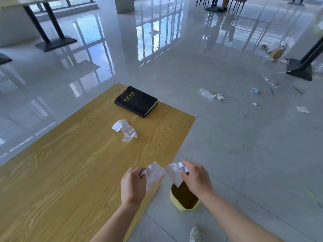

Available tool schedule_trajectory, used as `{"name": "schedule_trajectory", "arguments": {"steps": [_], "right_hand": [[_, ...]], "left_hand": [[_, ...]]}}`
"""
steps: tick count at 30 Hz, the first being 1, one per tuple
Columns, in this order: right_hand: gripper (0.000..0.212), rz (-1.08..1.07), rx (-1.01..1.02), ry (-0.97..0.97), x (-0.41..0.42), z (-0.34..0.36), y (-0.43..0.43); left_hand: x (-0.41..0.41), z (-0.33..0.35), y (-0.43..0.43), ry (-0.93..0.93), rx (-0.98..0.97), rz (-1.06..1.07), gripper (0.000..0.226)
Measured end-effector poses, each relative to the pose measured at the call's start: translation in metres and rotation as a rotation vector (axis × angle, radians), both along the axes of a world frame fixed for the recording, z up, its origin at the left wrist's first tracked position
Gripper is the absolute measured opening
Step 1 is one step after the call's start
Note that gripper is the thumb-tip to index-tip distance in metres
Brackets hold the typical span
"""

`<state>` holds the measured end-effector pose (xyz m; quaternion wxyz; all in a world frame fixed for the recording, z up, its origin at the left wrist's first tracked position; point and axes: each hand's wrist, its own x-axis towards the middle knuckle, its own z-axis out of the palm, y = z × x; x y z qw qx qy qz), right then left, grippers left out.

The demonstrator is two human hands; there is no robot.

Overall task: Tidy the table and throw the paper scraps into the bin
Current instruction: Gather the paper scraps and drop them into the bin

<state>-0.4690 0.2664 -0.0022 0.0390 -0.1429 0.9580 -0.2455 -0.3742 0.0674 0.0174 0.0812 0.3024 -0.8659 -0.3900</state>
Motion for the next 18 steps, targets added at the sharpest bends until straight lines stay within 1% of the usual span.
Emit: {"name": "schedule_trajectory", "arguments": {"steps": [4, 6, 10, 14, 18], "right_hand": [[0.023, -0.031, 0.007, -0.033, -0.034, -0.019, 0.052], [0.027, -0.043, 0.012, -0.076, -0.052, -0.032, 0.080], [0.027, -0.022, 0.055, -0.143, -0.084, -0.060, 0.128], [0.030, -0.003, 0.131, -0.232, -0.104, -0.093, 0.158], [0.030, -0.017, 0.185, -0.298, -0.113, -0.146, 0.177]], "left_hand": [[-0.032, -0.004, 0.052, -0.005, 0.022, 0.037, 0.039], [-0.045, -0.012, 0.081, -0.017, 0.015, 0.031, 0.041], [-0.070, -0.033, 0.129, -0.056, -0.037, -0.018, 0.023], [-0.086, -0.063, 0.162, -0.115, -0.070, -0.061, 0.018], [-0.097, -0.120, 0.180, -0.195, -0.063, -0.131, 0.017]]}}
